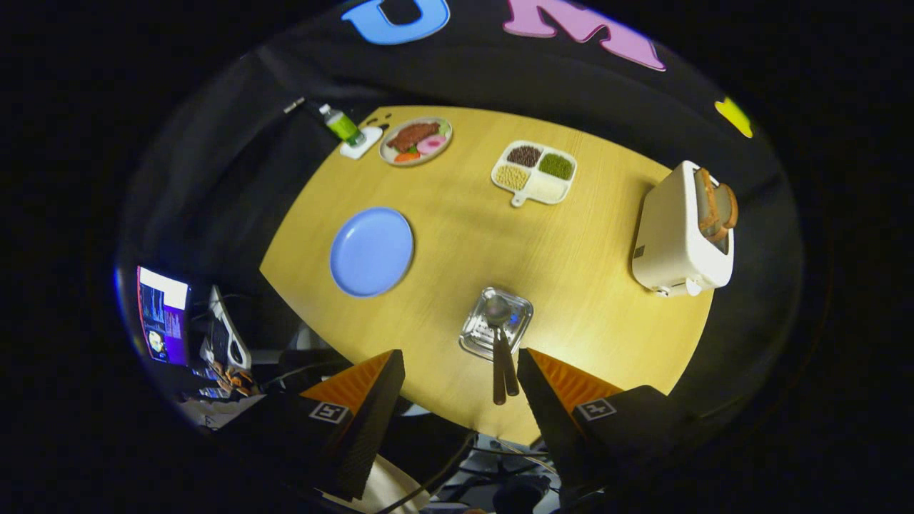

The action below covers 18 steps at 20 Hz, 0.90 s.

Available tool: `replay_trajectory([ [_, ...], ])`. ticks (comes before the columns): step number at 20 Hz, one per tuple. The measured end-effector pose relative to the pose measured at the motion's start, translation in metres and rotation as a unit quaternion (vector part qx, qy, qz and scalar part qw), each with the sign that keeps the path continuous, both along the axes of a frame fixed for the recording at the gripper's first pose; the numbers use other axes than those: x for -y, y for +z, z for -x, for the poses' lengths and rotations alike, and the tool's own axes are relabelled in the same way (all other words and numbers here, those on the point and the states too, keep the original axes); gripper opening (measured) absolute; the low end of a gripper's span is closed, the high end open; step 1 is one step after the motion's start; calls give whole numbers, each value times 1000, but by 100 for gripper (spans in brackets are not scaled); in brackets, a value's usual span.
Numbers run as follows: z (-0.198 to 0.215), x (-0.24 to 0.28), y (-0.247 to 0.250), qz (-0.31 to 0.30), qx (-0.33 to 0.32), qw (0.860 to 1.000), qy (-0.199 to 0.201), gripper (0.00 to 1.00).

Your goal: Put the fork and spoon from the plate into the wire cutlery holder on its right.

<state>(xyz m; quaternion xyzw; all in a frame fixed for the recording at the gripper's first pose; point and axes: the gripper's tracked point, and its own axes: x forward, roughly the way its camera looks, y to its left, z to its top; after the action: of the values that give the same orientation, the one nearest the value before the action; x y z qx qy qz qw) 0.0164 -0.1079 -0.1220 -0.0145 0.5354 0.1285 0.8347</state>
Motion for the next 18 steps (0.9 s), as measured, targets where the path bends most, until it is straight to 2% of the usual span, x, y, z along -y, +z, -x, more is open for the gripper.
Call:
replay_trajectory([
  [3,-1,-4,37,-8,111,992,-51,100],
  [6,6,-7,76,-4,213,973,-91,99],
  [11,28,-24,148,-2,357,924,-138,99],
  [13,32,-28,177,-5,407,900,-154,99],
  [16,39,-25,215,22,477,862,-168,99],
  [18,44,-29,223,37,498,850,-169,99],
])
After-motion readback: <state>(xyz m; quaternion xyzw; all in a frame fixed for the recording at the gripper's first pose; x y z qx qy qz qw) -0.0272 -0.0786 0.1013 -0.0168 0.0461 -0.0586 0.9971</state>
